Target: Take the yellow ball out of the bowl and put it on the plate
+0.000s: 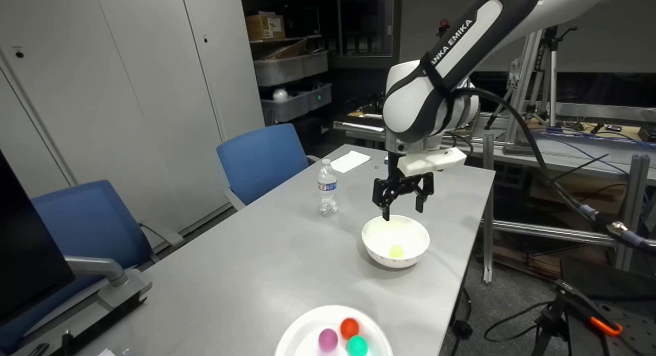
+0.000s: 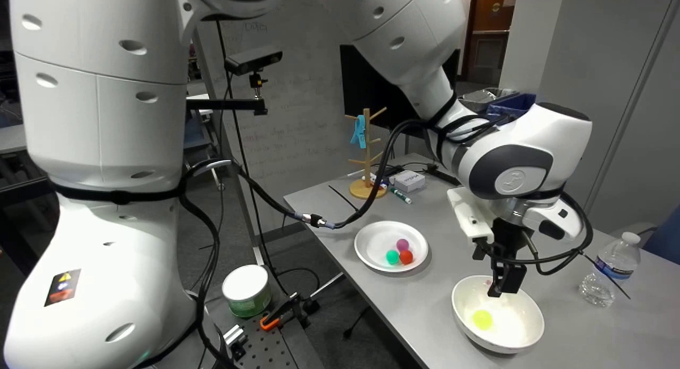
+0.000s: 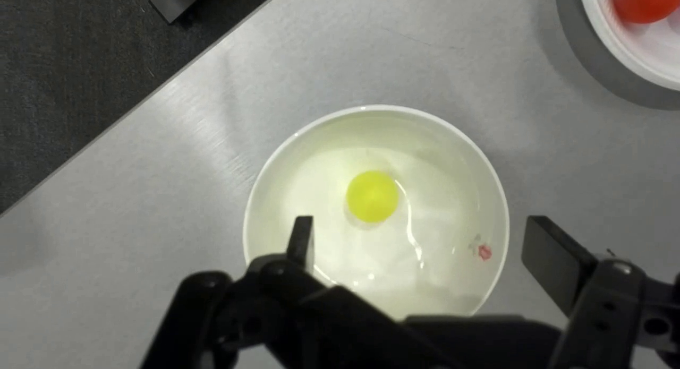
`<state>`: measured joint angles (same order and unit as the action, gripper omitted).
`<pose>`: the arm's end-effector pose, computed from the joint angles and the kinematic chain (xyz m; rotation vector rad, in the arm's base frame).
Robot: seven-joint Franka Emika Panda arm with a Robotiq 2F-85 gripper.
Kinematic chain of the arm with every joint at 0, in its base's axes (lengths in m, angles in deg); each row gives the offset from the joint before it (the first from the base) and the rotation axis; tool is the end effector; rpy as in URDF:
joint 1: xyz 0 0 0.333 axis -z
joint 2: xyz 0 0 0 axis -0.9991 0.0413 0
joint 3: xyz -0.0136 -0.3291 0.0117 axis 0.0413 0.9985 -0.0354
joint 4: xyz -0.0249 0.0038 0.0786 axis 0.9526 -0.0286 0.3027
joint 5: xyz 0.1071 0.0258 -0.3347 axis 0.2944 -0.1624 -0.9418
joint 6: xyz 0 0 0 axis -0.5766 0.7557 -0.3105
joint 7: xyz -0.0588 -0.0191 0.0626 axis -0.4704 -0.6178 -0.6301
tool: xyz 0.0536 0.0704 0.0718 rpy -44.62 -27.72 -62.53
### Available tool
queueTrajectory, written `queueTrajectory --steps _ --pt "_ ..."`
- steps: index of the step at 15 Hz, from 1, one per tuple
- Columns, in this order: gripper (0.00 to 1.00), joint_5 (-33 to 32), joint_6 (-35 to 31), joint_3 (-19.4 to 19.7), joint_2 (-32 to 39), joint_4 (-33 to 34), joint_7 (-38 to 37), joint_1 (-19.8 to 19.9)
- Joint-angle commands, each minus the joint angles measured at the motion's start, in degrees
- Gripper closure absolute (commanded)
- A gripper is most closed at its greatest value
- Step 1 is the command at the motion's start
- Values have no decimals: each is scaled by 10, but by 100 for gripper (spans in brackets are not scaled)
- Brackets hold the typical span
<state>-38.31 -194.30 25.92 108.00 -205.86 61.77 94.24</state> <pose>0.5258 -0.1360 0.2738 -2.9167 0.9816 0.1122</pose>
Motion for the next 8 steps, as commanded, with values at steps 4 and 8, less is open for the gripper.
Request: queueTrajectory --steps 4,8 --pt "0 24 -10 -8 73 46 16 20" --pt "0 7 -4 0 69 35 3 11"
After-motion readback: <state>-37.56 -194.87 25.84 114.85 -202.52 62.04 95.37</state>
